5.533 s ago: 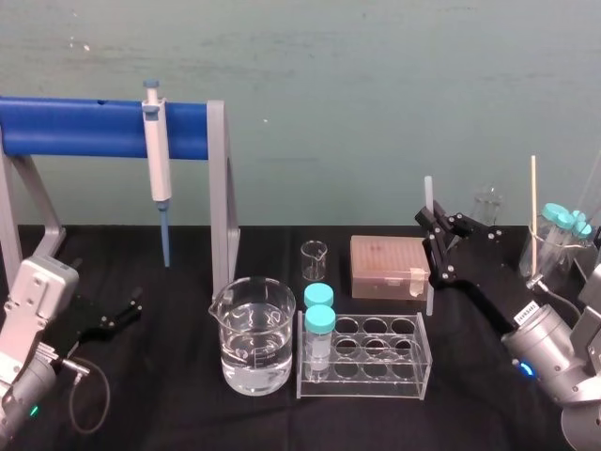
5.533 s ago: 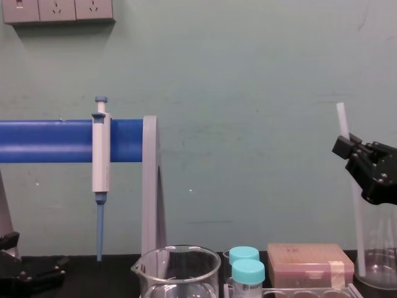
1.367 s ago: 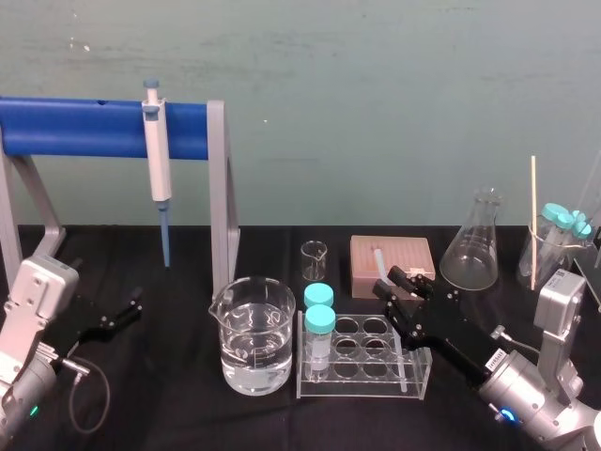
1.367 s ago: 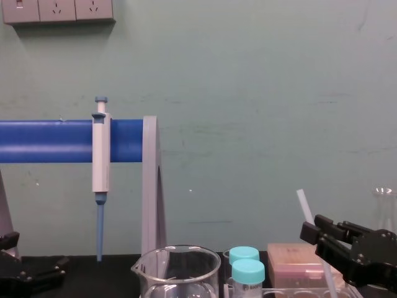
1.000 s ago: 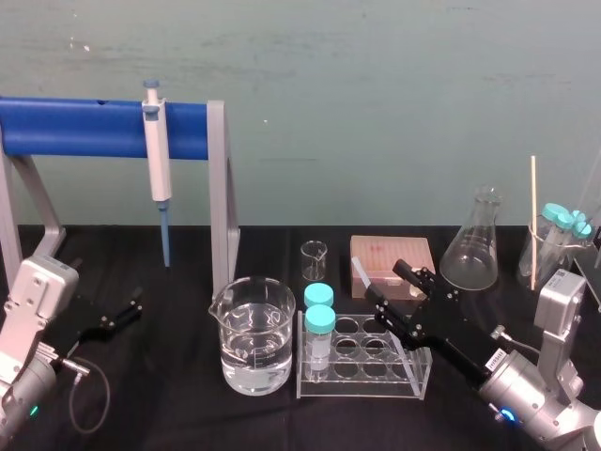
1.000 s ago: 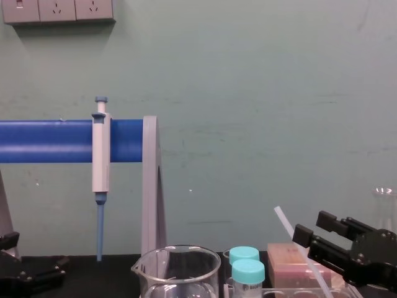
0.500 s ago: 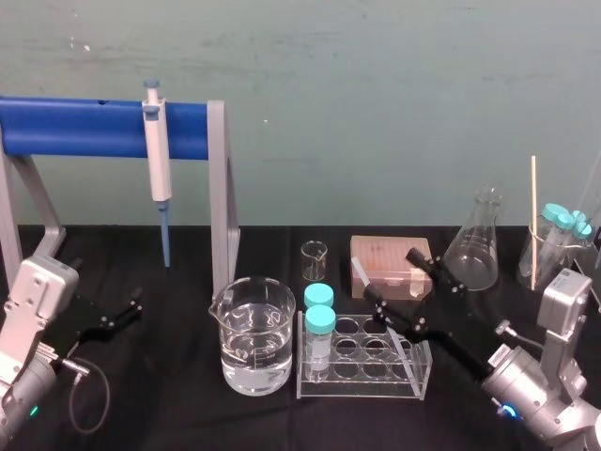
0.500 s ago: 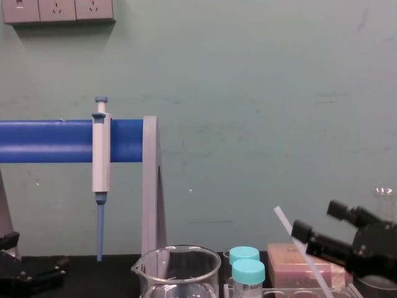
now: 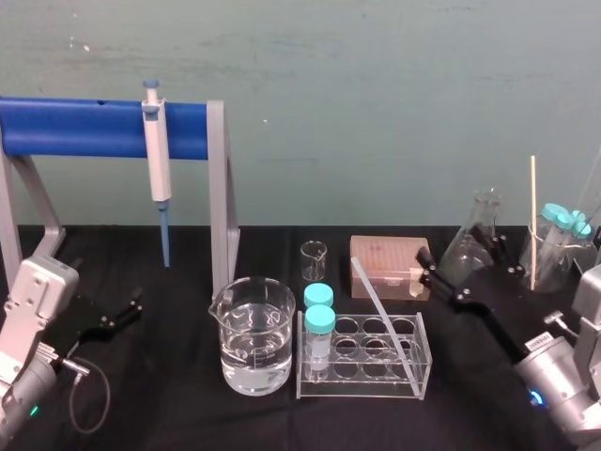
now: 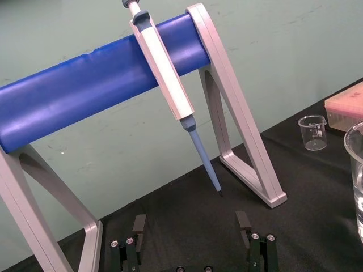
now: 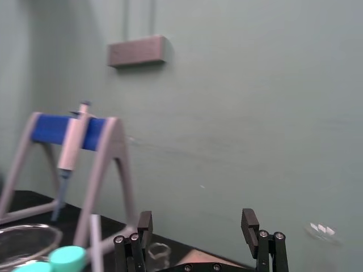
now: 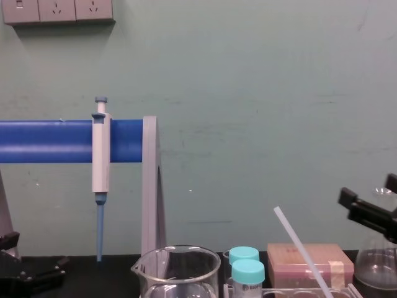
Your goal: Pick up the stirring rod with one hand, then place it down.
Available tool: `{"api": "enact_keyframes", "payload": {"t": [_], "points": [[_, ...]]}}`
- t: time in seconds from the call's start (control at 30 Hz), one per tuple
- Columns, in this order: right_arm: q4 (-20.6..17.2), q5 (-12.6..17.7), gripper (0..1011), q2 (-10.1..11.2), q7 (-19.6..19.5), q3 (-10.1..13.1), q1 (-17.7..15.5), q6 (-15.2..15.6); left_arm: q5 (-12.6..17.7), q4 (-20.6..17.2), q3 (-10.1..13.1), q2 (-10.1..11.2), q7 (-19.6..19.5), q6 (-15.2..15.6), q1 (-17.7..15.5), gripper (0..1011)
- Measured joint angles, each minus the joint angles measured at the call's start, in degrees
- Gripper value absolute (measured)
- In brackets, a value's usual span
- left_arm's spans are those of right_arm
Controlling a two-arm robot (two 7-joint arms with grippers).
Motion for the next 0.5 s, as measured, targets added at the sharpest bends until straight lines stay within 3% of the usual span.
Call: {"api": "enact_keyframes", "payload": {"t": [0.2, 0.23, 0.4, 0.5], "points": [[-2.12, 0.79, 1002, -0.91, -3.62, 2.95, -2.79, 5.95, 0.0, 0.0, 0.0, 0.0, 0.0, 0.0, 0.0, 1000], [-2.12, 0.79, 1002, -0.91, -3.62, 2.95, -2.79, 5.95, 0.0, 0.0, 0.0, 0.0, 0.0, 0.0, 0.0, 1000], [-3.05, 1.92, 1002, -1.49, -4.9, 4.5, -4.7, 11.62, 0.0, 0.0, 0.0, 0.0, 0.0, 0.0, 0.0, 1000], [-2.95, 2.14, 1002, -1.69, -4.79, 4.66, -4.76, 12.57, 0.0, 0.0, 0.0, 0.0, 0.0, 0.0, 0.0, 1000]]}}
